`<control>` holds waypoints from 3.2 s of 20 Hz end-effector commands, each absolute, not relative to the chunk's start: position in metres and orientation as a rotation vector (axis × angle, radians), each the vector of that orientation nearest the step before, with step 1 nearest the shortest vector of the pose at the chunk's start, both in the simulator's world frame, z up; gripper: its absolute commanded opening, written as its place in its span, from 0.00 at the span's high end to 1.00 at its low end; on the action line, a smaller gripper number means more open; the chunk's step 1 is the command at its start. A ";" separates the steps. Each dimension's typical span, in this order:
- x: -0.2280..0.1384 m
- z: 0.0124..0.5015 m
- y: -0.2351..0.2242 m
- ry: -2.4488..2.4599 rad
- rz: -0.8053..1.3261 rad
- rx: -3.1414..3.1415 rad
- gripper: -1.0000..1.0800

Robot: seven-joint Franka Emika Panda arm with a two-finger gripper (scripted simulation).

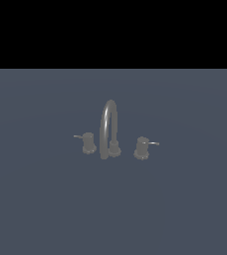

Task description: Turn on the faucet by rotating a designated handle.

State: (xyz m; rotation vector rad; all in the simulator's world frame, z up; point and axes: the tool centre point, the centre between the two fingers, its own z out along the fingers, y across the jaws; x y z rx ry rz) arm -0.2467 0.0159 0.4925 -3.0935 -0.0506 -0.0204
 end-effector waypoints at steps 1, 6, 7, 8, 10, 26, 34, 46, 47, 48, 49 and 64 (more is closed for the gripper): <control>-0.247 0.491 0.018 -0.057 -0.011 -3.088 1.00; -0.244 0.491 0.019 -0.044 -0.012 -3.084 1.00; -0.243 0.490 0.019 -0.038 -0.010 -3.081 1.00; -0.241 0.489 0.020 -0.029 -0.008 -3.077 1.00; -0.236 0.487 0.022 -0.007 -0.002 -3.066 1.00; -0.147 0.430 0.059 0.445 0.133 -2.883 1.00; -0.096 0.378 0.082 0.778 0.233 -2.769 1.00; -0.036 0.281 0.111 1.314 0.332 -2.591 1.00; -0.032 0.272 0.112 1.360 0.335 -2.575 1.00; -0.028 0.263 0.114 1.406 0.337 -2.559 1.00; -0.024 0.255 0.116 1.452 0.338 -2.542 1.00; 0.019 0.125 0.122 2.107 0.204 -2.244 1.00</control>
